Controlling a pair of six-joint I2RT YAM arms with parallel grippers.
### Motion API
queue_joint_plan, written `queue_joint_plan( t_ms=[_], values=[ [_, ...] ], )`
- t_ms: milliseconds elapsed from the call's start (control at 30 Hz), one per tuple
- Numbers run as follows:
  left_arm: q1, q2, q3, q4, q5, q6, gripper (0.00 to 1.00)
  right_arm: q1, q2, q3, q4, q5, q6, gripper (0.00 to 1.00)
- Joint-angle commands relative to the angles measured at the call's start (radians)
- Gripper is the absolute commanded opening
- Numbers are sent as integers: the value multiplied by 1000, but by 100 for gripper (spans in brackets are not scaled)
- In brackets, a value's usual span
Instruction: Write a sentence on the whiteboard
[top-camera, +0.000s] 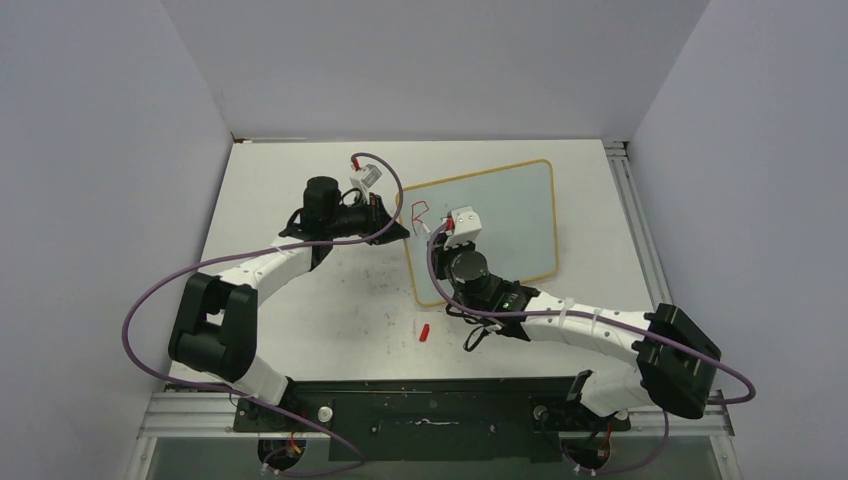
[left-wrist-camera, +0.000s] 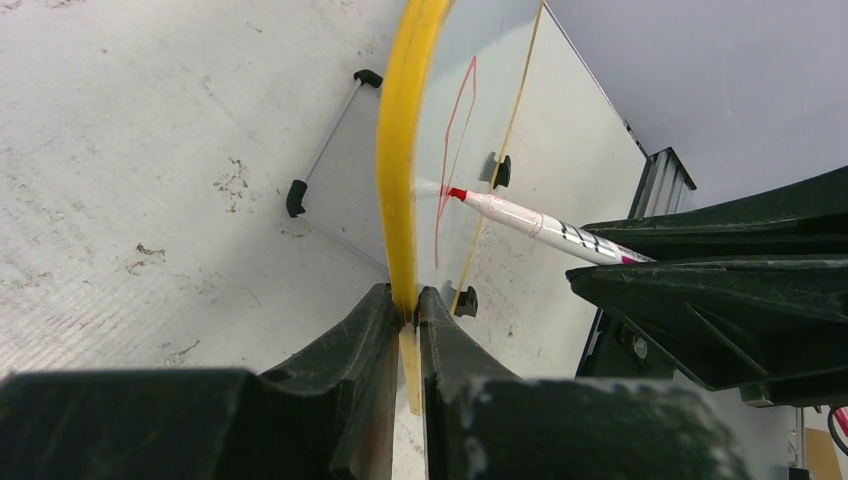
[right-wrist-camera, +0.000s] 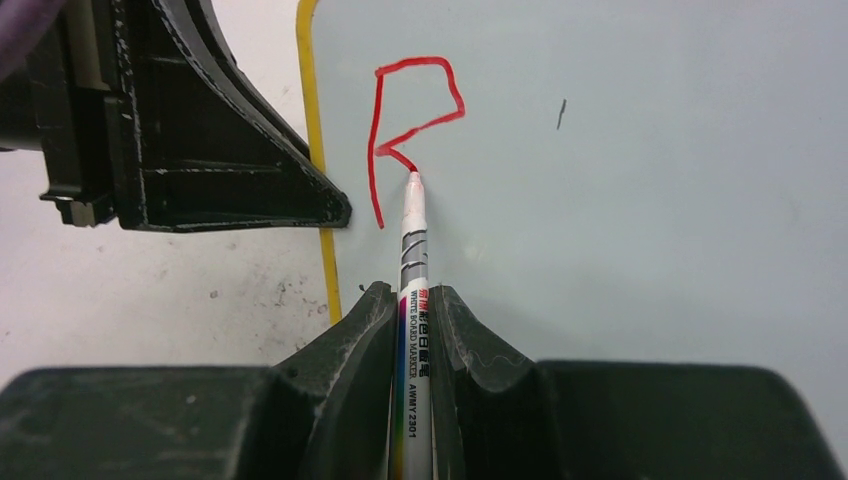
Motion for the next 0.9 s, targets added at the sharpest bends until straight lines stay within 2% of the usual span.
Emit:
queue_joint_plan(
  t_ms=[0, 633, 867],
  values=[
    [-12, -46, 31, 26, 15, 12, 0, 1, -53, -40, -20, 50, 25, 5],
    [-10, -52, 35, 12, 15, 23, 0, 0, -85, -60, -44, 34, 35, 5],
    [-10, -53, 34, 12, 14, 23, 0, 10, -178, -35, -74, 8, 1, 5]
  ],
)
